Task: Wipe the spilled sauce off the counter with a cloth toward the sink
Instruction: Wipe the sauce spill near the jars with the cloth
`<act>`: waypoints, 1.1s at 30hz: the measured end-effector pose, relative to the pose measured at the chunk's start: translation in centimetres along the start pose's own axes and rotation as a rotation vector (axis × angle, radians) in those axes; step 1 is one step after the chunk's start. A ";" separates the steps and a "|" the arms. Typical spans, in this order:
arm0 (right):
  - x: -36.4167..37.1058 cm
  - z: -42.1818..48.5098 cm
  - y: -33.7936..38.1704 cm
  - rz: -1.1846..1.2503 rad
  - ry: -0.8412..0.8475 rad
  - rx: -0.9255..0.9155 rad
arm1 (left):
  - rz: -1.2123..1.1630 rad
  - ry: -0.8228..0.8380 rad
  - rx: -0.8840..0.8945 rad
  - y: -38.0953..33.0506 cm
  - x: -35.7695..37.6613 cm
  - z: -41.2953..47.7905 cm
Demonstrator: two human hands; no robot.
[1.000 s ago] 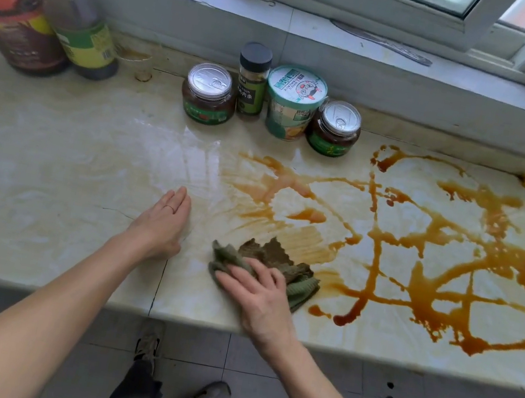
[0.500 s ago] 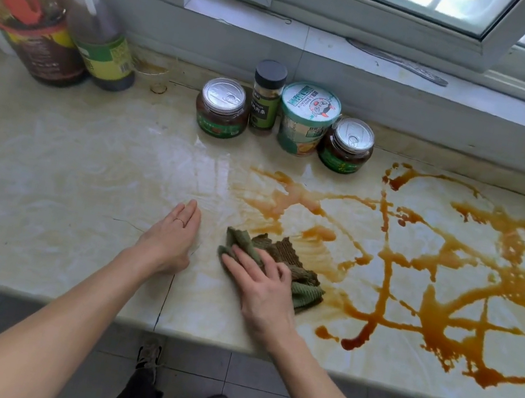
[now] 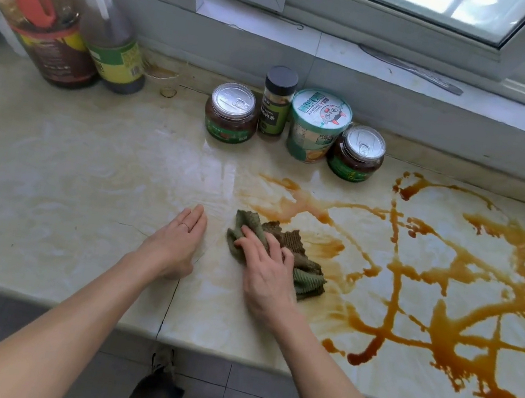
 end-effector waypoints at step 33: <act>-3.6 8.3 0.0 -0.051 -0.128 0.282 | -0.057 -0.269 0.075 0.6 -6.2 3.8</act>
Point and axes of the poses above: each hand's wrist, its own z-axis towards the middle knuckle, its own x-axis out of the palm, y = z × x, the point moved 4 cm from there along z, towards the middle knuckle, and after that the axes turned 12 degrees about y, right-handed, at the moved point
